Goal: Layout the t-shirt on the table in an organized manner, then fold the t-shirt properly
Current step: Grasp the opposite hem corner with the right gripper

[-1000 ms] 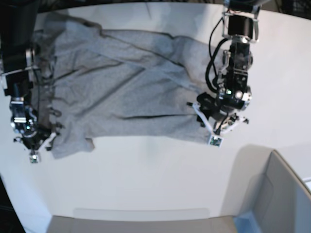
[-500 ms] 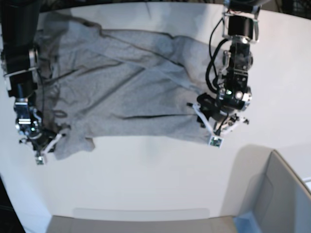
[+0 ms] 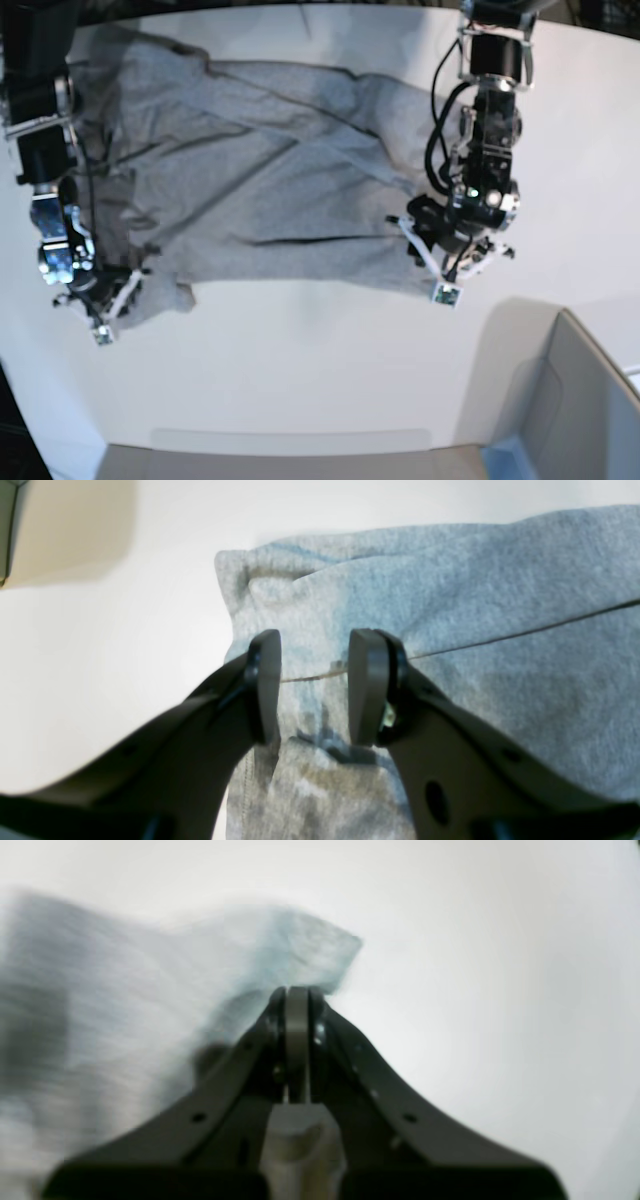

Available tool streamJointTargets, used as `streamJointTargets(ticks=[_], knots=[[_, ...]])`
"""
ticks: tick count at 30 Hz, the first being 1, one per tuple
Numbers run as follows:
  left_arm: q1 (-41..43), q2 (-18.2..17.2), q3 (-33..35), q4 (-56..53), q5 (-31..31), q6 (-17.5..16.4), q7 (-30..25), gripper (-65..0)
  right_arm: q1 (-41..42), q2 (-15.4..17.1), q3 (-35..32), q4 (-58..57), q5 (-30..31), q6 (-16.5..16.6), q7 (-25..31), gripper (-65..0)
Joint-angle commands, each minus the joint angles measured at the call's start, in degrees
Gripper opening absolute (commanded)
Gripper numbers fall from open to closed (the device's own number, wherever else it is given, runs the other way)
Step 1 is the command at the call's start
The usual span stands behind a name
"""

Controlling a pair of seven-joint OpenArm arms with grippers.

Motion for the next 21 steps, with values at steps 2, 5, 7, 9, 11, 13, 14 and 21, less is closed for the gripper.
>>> streamJointTargets(ticks=[2, 5, 7, 9, 11, 13, 14, 21], knots=[[-1.10, -0.12, -0.22, 0.91, 0.07, 0.15, -1.10, -41.5, 2.46, 0.78, 4.58, 1.12, -0.26, -0.53, 1.51, -65.0], [-1.10, -0.12, -0.22, 0.91, 0.07, 0.15, -1.10, -41.5, 2.55, 0.61, 7.92, 1.12, -0.26, -0.36, 0.89, -65.0], [-1.10, -0.12, -0.22, 0.91, 0.07, 0.15, -1.10, -41.5, 2.64, 0.61, 8.27, 1.12, -0.26, -0.36, -0.69, -65.0], [-1.10, -0.12, -0.22, 0.82, 0.07, 0.15, -1.10, -41.5, 2.64, 0.61, 8.53, 0.94, -0.26, -0.44, -1.13, -65.0], [-1.10, -0.12, -0.22, 0.73, 0.07, 0.15, -1.10, -41.5, 2.72, 0.61, 8.62, -0.90, -0.17, -0.53, -1.04, -64.6], [-1.10, -0.12, -0.13, 0.73, 0.07, 0.15, -1.10, -41.5, 3.95, 0.52, 8.62, -3.54, -0.09, -0.53, -1.04, -55.7], [-1.10, -0.12, -0.05, 0.73, 0.07, 0.15, -1.10, -41.5, 4.31, 0.26, 8.62, -4.51, 0.00, -0.53, -0.96, -49.8], [-1.10, -0.12, 0.22, 0.73, 0.07, 0.15, -1.10, -41.5, 4.92, -0.18, 8.00, -10.22, -0.35, -0.09, 4.94, -36.3]])
